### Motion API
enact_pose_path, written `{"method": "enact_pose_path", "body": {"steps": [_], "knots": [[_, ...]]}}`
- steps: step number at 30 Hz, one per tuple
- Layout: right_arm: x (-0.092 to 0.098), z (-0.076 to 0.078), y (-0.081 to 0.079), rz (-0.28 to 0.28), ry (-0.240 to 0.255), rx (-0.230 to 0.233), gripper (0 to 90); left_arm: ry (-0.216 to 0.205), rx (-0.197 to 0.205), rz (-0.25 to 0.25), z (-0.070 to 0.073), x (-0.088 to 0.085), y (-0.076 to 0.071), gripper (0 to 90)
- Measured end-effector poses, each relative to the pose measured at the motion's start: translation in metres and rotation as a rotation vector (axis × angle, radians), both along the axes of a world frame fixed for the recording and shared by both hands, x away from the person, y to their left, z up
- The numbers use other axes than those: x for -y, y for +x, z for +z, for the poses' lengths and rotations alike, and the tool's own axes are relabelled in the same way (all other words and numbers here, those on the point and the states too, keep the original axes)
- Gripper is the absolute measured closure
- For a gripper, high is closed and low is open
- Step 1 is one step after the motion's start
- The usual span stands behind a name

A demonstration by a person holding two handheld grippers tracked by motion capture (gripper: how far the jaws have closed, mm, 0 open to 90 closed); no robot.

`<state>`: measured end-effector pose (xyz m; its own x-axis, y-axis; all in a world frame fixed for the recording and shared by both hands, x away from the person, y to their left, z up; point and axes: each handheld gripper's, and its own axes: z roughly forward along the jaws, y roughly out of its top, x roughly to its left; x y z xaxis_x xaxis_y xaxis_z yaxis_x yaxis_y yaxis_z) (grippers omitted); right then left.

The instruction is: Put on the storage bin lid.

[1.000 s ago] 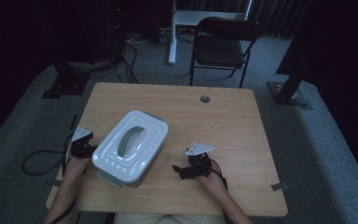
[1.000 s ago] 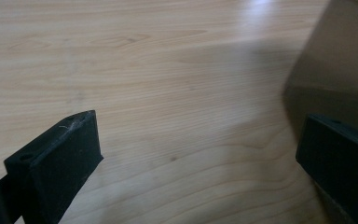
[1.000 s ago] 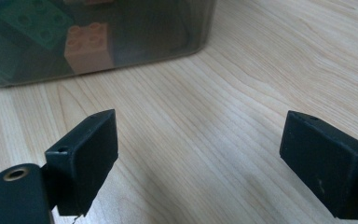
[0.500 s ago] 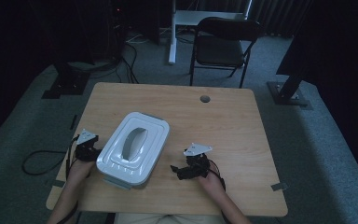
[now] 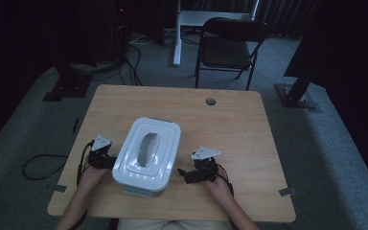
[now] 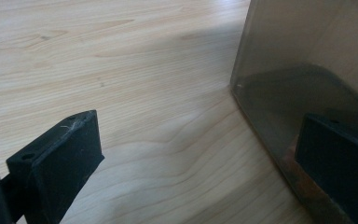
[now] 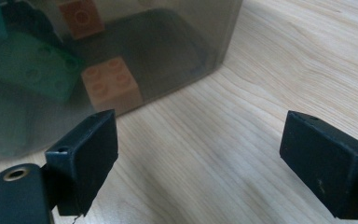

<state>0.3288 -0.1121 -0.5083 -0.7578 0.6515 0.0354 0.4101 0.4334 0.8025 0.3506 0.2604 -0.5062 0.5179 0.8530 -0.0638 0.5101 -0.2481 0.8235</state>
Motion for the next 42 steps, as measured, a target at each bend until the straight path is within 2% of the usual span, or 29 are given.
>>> {"method": "enact_pose_path", "body": {"steps": [2,7,8,17,21,27,31,38,42], "knots": [[0.001,0.0,0.0,-0.004,0.005,-0.003,11.0,0.004,0.002,-0.003,0.0,0.004,0.0,1.1],[0.007,0.002,0.002,-0.017,0.007,-0.003,11.0,0.028,-0.012,-0.028,0.003,0.025,-0.004,1.1],[0.008,0.002,0.002,-0.017,0.004,-0.006,11.1,0.039,-0.01,-0.027,0.004,0.028,-0.004,1.2],[0.026,0.002,0.002,-0.06,-0.005,0.0,11.1,0.043,-0.02,-0.05,0.005,0.046,-0.008,1.2],[0.033,0.0,0.002,-0.074,-0.033,0.006,11.2,0.049,-0.025,-0.061,0.006,0.054,-0.007,1.2],[0.044,0.0,0.002,-0.088,-0.036,-0.004,11.2,0.081,-0.03,-0.073,0.009,0.068,-0.006,1.2],[0.054,0.001,0.004,-0.109,-0.034,-0.006,11.2,0.08,-0.033,-0.081,0.009,0.079,-0.005,1.2],[0.072,0.001,0.007,-0.165,-0.028,0.003,13.1,0.07,-0.04,-0.13,0.009,0.095,-0.007,1.1],[0.081,-0.001,0.01,-0.187,-0.021,-0.007,13.1,0.078,-0.039,-0.152,0.01,0.103,-0.007,1.2]]}}
